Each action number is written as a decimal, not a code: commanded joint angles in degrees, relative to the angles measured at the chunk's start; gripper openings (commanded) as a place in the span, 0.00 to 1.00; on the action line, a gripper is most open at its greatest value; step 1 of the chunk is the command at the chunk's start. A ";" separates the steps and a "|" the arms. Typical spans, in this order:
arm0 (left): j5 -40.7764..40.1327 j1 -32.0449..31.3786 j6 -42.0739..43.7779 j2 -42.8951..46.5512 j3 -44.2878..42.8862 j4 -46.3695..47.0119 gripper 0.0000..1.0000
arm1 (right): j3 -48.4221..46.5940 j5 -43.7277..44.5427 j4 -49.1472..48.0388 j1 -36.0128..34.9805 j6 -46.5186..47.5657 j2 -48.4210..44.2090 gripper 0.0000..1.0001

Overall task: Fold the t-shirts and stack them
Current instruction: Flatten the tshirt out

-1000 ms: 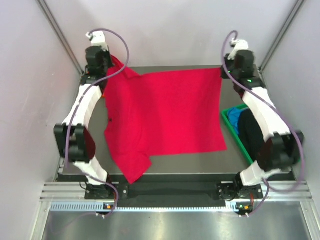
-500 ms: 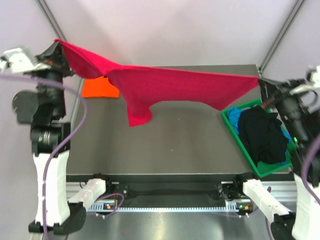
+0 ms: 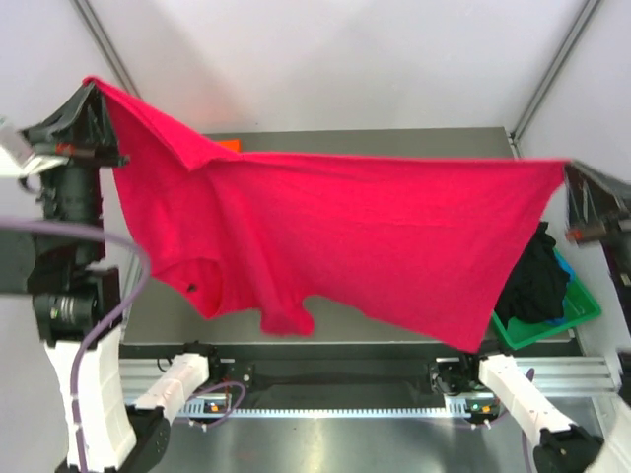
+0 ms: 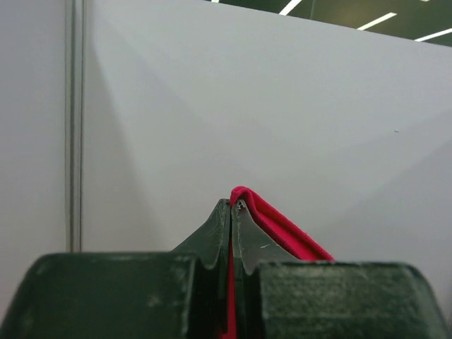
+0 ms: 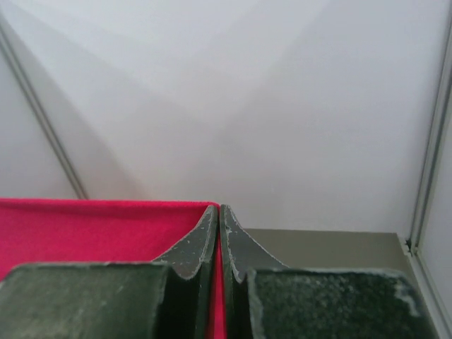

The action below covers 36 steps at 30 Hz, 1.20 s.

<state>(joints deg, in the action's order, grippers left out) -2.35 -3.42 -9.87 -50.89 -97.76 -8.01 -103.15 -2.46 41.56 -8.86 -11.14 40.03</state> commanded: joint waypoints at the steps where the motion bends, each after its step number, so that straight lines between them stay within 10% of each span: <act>1: 2.00 0.17 4.41 -8.75 2.12 4.58 0.00 | 5.91 4.13 -4.81 0.07 2.43 11.36 0.00; 14: 4.87 0.87 13.56 -35.38 27.71 24.26 0.00 | 43.39 -2.82 -48.91 0.16 0.68 36.40 0.00; 24: 7.27 2.19 11.54 -69.67 6.71 23.66 0.00 | 13.53 -6.77 -42.10 0.78 -0.29 77.54 0.00; 36: 3.41 2.54 10.05 -68.92 3.09 13.30 0.00 | -1.53 -6.94 -33.65 2.97 0.94 87.94 0.00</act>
<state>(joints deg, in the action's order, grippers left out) 2.46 -1.30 1.17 -125.40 -95.94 8.10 -101.25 -8.01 6.85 -7.77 -10.61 127.26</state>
